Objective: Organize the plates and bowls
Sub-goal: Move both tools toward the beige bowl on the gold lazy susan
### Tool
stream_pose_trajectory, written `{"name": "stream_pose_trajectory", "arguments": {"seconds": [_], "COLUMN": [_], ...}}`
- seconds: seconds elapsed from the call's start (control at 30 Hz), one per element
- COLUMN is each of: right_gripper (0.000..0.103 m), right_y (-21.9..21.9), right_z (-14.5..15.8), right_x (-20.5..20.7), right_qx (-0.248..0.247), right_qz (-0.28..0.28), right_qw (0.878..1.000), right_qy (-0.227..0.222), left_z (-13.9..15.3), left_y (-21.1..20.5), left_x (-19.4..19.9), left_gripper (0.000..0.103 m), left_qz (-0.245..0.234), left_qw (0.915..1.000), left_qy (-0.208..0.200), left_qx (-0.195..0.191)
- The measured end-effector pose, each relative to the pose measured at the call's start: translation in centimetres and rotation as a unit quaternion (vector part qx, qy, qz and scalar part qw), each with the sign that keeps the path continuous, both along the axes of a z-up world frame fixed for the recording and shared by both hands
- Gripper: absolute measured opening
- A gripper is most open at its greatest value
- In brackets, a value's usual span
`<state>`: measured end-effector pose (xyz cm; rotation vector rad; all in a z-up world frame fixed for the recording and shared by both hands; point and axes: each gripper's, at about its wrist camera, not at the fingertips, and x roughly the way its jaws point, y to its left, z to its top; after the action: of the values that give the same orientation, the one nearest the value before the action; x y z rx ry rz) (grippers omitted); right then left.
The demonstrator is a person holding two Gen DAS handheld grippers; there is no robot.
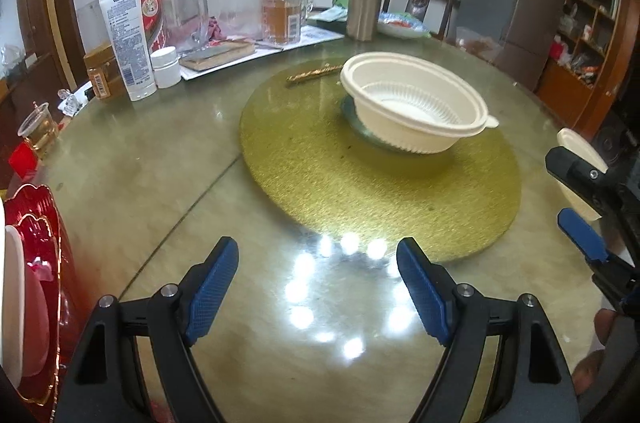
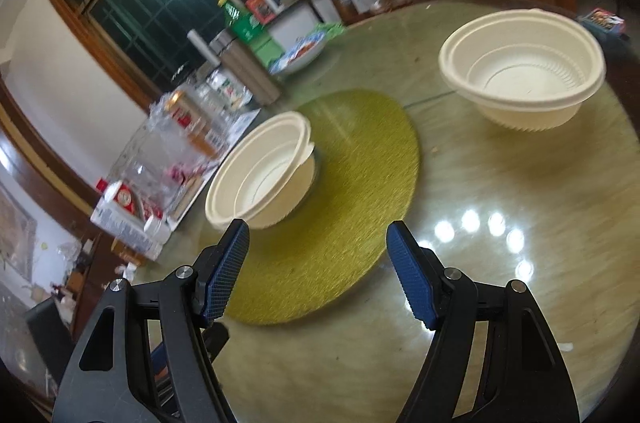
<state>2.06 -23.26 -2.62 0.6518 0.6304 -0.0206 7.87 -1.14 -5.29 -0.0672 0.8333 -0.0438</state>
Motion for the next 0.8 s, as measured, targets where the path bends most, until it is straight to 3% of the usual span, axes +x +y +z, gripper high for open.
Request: {"name": "stream_pose_trajectory", "arguments": {"seconds": [0.27,0.37,0.6,0.8], "right_gripper": [0.073,0.073,0.073,0.079], "right_y": [-0.2,0.1,1.0,1.9], "right_z": [0.3,0.3,0.9,1.2], "right_x": [0.0,0.2,-0.1,0.1], "right_qx": [-0.019,-0.026,-0.040,-0.052], "right_qz": [-0.009,-0.001,0.013,0.034], "right_qw": [1.000,1.000,0.999,0.998], "right_qy": [-0.008,-0.007,-0.017,-0.006], "left_z": [0.2,0.2,0.3,0.8], "left_y": [-0.2,0.2,0.2,1.2], "left_x": [-0.3,0.0,-0.1,0.5], "left_gripper": [0.082,0.082,0.082,0.082], "left_qz": [-0.036,-0.035,-0.033,0.004], "left_qw": [0.9981,0.9974,0.9980,0.9992], "left_qy": [-0.028,-0.020,-0.029,-0.025], "left_qx": [-0.041,-0.059,-0.046,-0.031]}}
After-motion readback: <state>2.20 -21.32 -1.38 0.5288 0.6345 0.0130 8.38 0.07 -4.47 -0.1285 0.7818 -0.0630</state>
